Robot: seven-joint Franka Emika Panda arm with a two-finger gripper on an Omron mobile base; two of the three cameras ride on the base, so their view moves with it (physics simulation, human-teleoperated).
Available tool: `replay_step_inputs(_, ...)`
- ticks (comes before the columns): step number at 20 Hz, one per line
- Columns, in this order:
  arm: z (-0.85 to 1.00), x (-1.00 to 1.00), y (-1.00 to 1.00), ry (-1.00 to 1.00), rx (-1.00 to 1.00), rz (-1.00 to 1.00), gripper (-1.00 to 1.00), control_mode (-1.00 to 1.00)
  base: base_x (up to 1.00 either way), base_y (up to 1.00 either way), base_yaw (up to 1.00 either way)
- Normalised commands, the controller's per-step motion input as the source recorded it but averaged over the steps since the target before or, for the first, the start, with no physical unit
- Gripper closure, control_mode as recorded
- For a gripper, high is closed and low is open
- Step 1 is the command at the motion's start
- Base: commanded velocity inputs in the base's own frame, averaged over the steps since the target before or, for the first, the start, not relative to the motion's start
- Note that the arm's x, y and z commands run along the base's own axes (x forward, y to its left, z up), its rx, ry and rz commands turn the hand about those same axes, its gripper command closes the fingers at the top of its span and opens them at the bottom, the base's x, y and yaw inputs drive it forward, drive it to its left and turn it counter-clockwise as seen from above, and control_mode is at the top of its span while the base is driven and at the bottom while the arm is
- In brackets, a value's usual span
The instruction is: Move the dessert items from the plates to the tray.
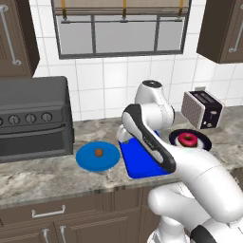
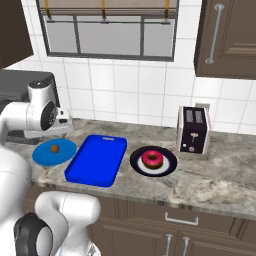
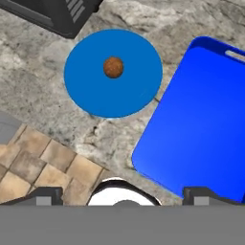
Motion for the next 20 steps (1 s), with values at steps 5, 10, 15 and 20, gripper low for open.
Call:
replay_step_inputs(5, -0.32, 0.0, 0.34, -0.16, 0.0, 0.08, -1.0, -1.0, 0.0, 0.0, 0.0)
replay_step_inputs(10, -0.25, 0.02, 0.27, -0.07, 0.0, 0.07, -1.0, -1.0, 0.0, 0.0, 0.0)
replay_step_inputs(15, -0.2, 0.22, 0.13, -0.01, 0.0, 0.01, -1.0, -1.0, 0.0, 0.0, 0.0)
replay_step_inputs(20, -0.13, 0.21, 0.14, 0.0, 0.0, 0.0, -1.0, -1.0, 0.0, 0.0, 0.0)
